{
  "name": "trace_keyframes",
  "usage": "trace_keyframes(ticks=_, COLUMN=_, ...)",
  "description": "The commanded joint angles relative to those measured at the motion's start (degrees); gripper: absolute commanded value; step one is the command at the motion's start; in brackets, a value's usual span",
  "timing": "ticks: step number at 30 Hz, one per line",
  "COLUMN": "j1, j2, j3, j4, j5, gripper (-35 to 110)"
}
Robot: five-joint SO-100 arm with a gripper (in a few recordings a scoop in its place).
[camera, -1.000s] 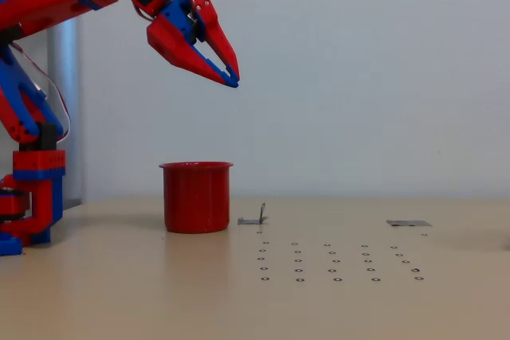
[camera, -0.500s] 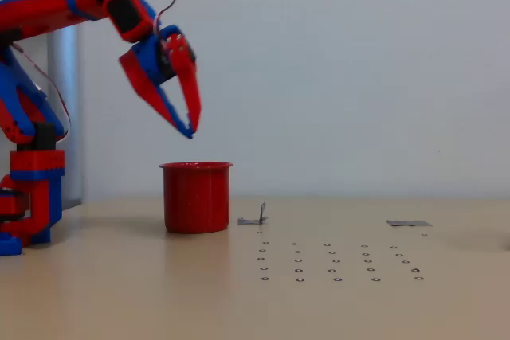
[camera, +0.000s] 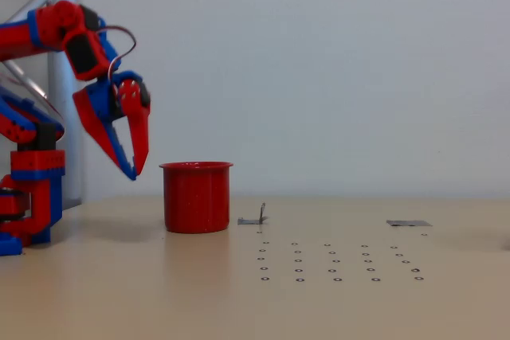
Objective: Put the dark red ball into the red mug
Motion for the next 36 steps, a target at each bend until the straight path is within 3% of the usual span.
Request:
trace_keyframes(ticks=1, j1=-1.32, j2=5.19, j3=1.41, j4=-1.32, j5=0.0, gripper=-2)
trace_keyframes(ticks=15, j1=-4.31, j2=30.06, j3=26.63, j4=-5.71, j5=4.75, gripper=-2)
trace_keyframes(ticks=23, j1=-4.22, j2=38.14, j3=39.64, j4=-8.53, j5=2.2, gripper=-2)
trace_keyframes(ticks=36, j1=-4.92, j2=47.64, j3=41.84, j4=-3.52, j5=2.99, gripper=-2)
